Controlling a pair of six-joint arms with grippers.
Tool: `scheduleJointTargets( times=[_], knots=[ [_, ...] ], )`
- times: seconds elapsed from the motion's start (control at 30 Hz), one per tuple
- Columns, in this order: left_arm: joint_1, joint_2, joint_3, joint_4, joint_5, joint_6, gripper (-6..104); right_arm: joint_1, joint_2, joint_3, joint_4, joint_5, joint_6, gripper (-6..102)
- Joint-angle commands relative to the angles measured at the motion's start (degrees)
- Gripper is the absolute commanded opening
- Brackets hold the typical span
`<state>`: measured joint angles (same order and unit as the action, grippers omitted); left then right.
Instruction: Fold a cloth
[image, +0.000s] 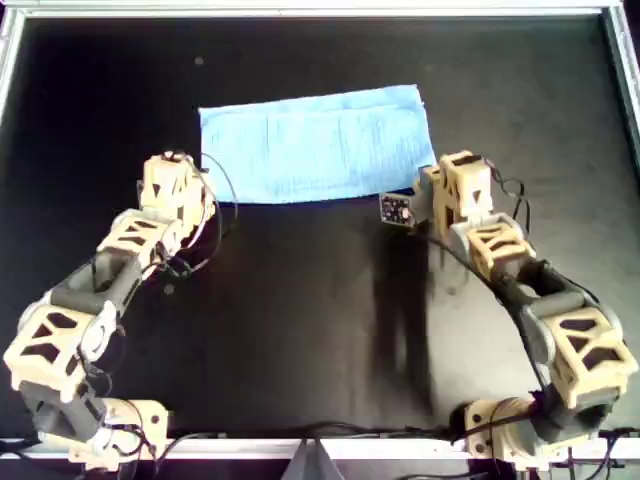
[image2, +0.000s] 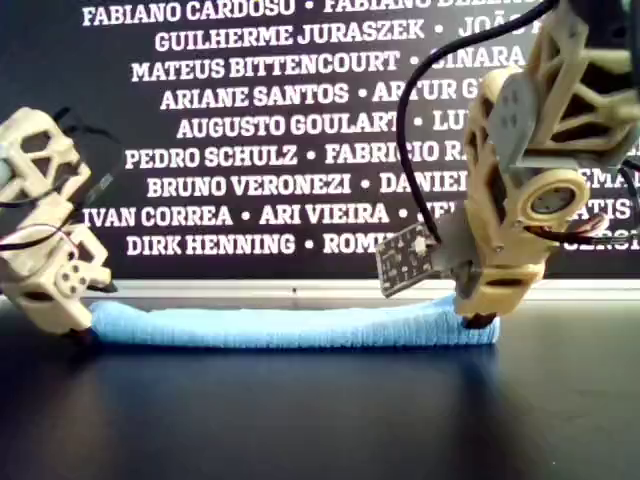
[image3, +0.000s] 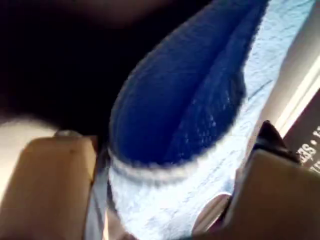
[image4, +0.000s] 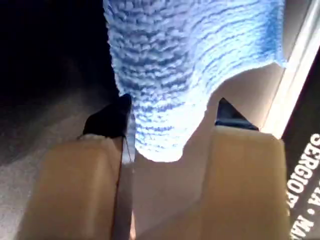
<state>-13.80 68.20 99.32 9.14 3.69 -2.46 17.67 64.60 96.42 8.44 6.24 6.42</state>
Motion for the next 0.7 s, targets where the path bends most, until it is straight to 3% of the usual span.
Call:
scheduleJointTargets(
  times=[0.0, 0.3, 0.53, 0.67],
  knots=[
    [-1.41, -0.62, -2.29, -0.53, 0.26, -0.09, 100, -0.35, -0.62, -7.91, 4.75, 0.53, -0.35, 66],
    [-1.67, -0.62, -1.41, -0.53, 0.35, 0.26, 100, -0.35, -4.48, -14.77, 10.81, 0.53, 0.18, 66],
    [-5.19, -0.62, -1.23, 0.26, 0.26, 0.26, 99, -0.35, -4.48, -14.77, 10.81, 0.44, 0.44, 66],
    [-5.45, -0.70, -1.58, 0.26, 0.26, 0.26, 93, -0.35, -4.48, -14.77, 10.81, 0.44, 0.26, 66]
  ],
)
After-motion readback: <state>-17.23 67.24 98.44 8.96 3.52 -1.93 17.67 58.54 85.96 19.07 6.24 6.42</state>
